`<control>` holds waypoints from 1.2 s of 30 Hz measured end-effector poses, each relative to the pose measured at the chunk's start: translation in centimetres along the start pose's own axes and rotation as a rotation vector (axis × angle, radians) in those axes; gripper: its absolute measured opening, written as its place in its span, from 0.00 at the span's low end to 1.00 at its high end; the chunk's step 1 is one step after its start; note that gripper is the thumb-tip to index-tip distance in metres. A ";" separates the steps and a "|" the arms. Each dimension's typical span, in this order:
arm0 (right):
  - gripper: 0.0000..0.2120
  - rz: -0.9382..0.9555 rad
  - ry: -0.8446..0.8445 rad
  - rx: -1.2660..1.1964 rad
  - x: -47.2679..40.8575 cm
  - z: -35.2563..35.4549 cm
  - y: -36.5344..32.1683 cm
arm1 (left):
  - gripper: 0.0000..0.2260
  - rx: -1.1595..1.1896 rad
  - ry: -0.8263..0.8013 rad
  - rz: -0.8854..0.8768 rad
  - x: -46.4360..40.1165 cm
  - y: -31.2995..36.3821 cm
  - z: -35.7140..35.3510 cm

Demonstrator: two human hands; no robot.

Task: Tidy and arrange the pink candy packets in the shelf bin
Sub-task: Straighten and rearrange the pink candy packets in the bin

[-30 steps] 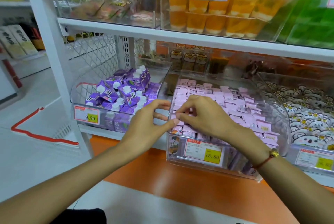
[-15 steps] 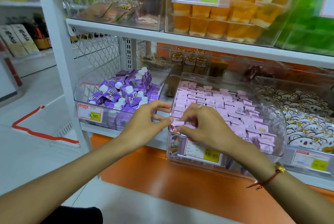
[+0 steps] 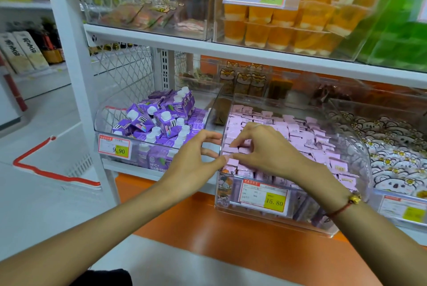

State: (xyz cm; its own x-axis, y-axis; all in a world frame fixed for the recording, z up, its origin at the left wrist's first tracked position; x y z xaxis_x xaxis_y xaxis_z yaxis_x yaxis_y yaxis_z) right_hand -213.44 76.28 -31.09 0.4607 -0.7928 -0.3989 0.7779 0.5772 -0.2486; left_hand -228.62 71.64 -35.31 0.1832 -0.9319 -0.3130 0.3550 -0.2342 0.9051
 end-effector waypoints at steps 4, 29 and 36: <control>0.06 0.038 0.031 -0.083 0.3 0.0 0.5 | 0.14 0.009 -0.004 -0.007 -0.1 0.0 0.1; 0.10 -0.636 0.444 -1.194 2.5 4.6 0.0 | 0.14 0.224 0.164 -0.227 -0.2 5.3 1.4; 0.17 -0.482 0.157 -1.362 2.2 3.9 0.0 | 0.19 0.584 -0.112 0.498 -0.2 3.7 0.5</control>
State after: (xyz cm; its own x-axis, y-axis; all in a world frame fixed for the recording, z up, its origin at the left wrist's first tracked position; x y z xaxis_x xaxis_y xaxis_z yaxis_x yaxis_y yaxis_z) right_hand -210.79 73.80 -28.56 0.1567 -0.9821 -0.1041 -0.2018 0.0714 -0.9768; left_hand -227.79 70.85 -31.74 0.0894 -0.9808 0.1733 -0.2917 0.1406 0.9461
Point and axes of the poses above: each hand's wrist, its own x-axis away from the middle knuckle, its own z-axis out of the back of the hand, y = z × x, the point moved 3 cm from there along -x, towards the middle knuckle, and after that the axes turned 11 degrees about y, right-handed, at the moved point
